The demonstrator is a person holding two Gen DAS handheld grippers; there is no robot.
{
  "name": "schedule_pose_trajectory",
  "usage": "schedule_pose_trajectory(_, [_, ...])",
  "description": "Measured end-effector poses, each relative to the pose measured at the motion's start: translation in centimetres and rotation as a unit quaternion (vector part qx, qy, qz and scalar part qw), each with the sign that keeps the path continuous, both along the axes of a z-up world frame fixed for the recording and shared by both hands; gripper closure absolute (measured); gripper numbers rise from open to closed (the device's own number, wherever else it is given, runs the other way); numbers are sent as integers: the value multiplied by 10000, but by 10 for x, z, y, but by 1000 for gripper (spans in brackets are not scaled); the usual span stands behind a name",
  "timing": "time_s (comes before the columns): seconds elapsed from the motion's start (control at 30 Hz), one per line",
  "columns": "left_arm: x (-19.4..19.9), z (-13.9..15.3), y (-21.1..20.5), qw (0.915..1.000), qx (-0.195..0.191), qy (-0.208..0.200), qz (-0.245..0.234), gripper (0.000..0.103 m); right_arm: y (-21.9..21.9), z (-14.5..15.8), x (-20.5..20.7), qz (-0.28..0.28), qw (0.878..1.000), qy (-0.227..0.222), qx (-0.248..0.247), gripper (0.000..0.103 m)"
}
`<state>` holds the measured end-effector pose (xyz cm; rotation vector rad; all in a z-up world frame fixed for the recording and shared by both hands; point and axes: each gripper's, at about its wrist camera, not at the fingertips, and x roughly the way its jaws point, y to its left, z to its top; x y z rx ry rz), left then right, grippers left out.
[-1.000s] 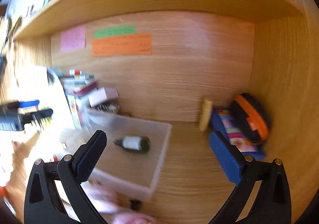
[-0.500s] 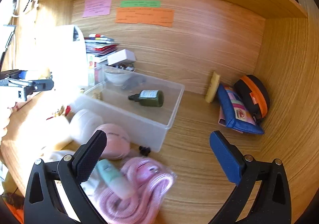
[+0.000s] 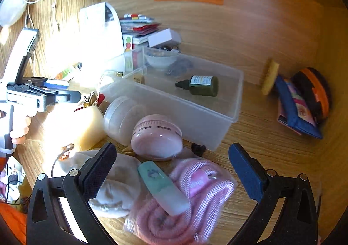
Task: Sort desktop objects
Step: 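Withdraw both tools from the box toward the remaining items, then grasp the red velvet pouch with the left tool while the right tool grasps the pink round case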
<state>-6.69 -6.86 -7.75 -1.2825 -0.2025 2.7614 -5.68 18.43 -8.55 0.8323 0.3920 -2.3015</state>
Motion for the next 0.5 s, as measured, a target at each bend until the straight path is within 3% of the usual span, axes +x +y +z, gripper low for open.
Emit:
schedule_pose_trajectory(0.23, [-25,-22,-6,9970,507,-578,47,1,-13,-14,-21,56,9991,-404,100,2])
schedule_pose_trajectory(0.4, [-28,-27,3,9980,137,-607,67,1,-17,-17,-28,250,9979,-587,120,6])
schedule_pose_trajectory(0.5, [-27,-26,4,9984,161,-545,47,1,-21,-20,-31,389,9963,-756,125,13])
